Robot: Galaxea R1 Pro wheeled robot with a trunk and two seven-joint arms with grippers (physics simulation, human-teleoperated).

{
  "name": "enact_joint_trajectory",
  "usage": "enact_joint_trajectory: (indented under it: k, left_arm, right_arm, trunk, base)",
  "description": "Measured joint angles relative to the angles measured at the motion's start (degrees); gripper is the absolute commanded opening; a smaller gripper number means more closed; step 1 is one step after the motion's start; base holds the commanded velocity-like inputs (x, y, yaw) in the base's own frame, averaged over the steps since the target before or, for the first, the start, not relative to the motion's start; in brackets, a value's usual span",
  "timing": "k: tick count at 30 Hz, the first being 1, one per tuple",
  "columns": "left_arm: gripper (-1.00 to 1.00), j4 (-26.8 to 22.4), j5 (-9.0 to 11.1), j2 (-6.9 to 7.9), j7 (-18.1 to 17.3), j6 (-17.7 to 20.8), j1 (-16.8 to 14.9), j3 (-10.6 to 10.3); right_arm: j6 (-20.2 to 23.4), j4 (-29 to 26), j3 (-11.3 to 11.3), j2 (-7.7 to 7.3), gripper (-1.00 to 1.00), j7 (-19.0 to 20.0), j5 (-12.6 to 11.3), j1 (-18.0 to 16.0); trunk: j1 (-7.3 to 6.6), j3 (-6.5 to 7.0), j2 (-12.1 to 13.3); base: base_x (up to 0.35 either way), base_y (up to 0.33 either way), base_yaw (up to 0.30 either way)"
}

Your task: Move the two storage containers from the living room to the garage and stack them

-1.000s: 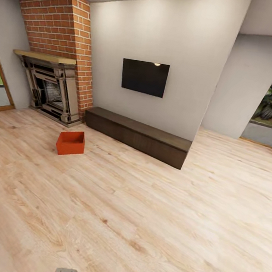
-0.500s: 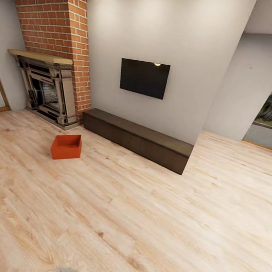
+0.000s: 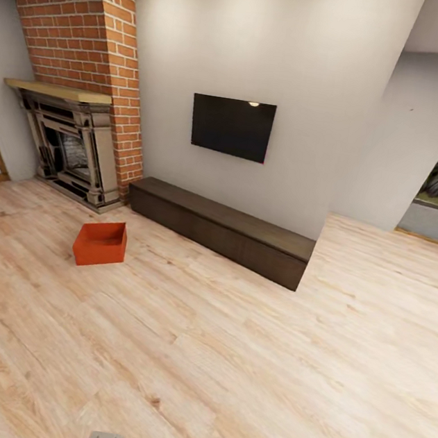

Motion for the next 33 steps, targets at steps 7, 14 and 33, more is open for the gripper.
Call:
enact_joint_trajectory:
  k: [7, 14, 33]
  left_arm:
    - [1.00, 0.00, -0.01, 0.00, 0.00, 0.00, 0.02, -0.01]
    - [1.00, 0.00, -0.01, 0.00, 0.00, 0.00, 0.03, -0.01]
    - [1.00, -0.02, -0.01, 0.01, 0.00, 0.00, 0.04, -0.01]
  right_arm:
    - [0.00, 0.06, 0.04, -1.71, 1.00, 0.00, -0.05, 0.03]
    - [0.01, 0.12, 0.05, -1.92, 1.00, -0.05, -0.09, 0.03]
    - [0.00, 0.06, -0.07, -1.99, 1.00, -0.14, -0.28, -0.02]
  trunk:
    - [0.00, 0.00, 0.00]
    - [0.00, 0.00, 0.00]
    - [0.00, 0.00, 0.00]
  base:
    - [0.343, 0.000, 0.000]
    - [0.343, 0.000, 0.000]
    - [0.343, 0.000, 0.081]
